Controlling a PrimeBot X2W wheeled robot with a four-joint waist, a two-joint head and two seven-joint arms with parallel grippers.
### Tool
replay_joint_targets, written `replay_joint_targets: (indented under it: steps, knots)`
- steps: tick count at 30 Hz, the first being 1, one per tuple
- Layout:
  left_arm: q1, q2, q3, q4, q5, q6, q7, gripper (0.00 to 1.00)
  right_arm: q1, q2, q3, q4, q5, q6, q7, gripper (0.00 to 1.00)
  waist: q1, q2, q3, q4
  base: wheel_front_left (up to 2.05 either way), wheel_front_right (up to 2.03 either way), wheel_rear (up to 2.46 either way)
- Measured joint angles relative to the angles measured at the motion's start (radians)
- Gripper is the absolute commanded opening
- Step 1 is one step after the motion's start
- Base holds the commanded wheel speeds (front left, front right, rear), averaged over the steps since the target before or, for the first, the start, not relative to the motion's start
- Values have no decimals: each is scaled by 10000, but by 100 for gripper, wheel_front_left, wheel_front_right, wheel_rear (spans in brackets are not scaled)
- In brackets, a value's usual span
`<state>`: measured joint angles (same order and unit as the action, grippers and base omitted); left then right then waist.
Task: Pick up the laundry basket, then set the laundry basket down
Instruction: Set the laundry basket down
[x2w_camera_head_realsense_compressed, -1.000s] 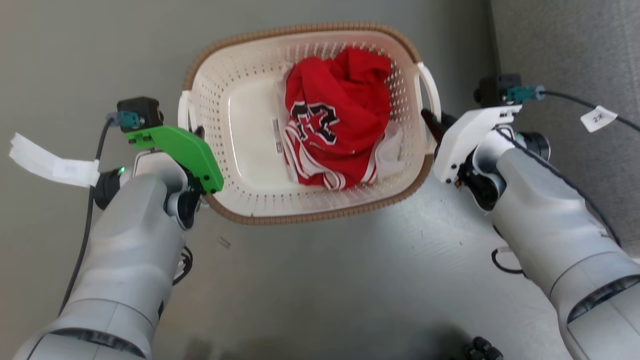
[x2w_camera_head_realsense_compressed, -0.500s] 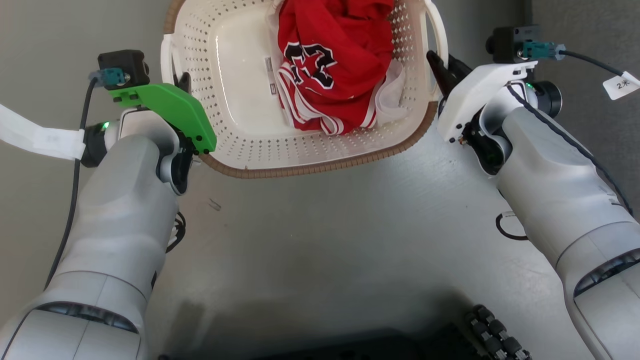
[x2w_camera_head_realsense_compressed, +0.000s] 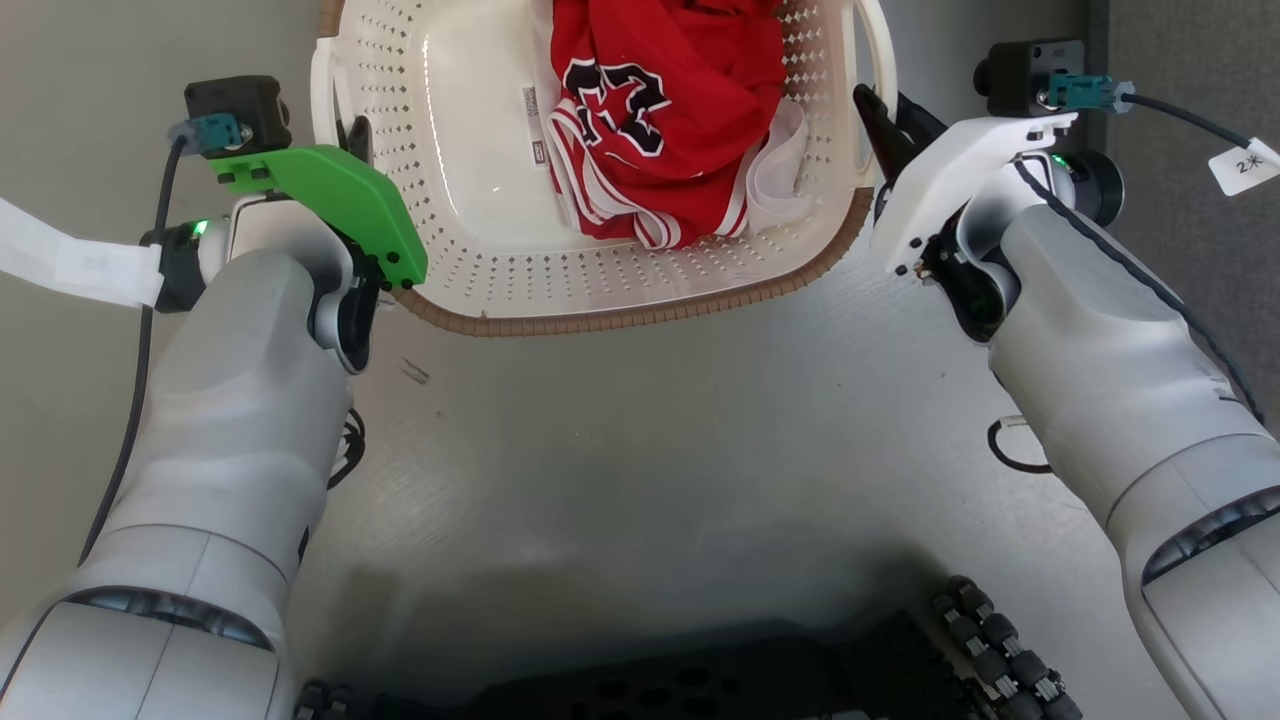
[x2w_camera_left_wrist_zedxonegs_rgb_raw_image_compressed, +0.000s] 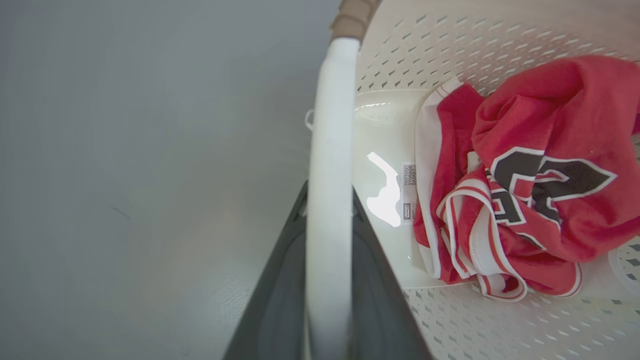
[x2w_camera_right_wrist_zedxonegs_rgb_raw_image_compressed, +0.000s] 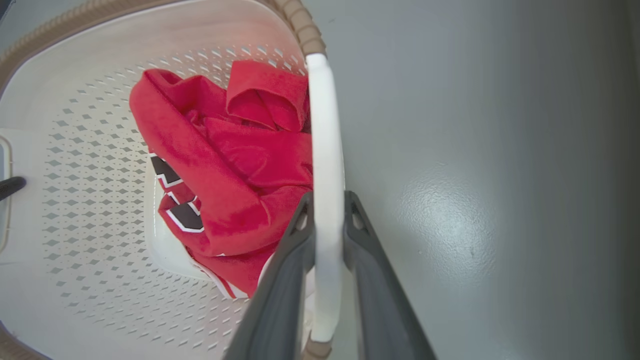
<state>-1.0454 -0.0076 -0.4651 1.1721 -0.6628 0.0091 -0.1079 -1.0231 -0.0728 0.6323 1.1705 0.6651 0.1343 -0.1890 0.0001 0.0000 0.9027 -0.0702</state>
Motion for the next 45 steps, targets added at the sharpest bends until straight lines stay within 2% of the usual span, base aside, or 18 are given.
replay_joint_targets:
  steps: [30,31,32,33,37,45]
  knots:
    - [-407,-23,-21,468,-17,-268,-35,0,-358,71,12,311,123,109,-221,0,-2,0,455,13,0,0,0]
    - [-413,-29,21,462,-46,-270,-61,0,-370,69,40,311,121,109,-253,13,-2,0,455,14,0,0,0]
    - [-417,-52,100,454,-119,-270,-174,100,-390,71,56,311,121,109,-270,85,-2,0,455,19,0,0,0]
    - [-423,-63,107,460,-165,-324,-186,100,-407,75,86,314,119,105,-276,100,-1,0,453,23,0,0,0]
    - [-430,167,140,520,-221,-500,-222,100,-407,-104,180,401,86,-4,-303,100,-1,0,408,52,0,0,0]
    - [-414,224,130,604,-263,-681,-525,100,-389,-109,211,393,73,-15,-410,100,-2,0,53,104,0,0,0]
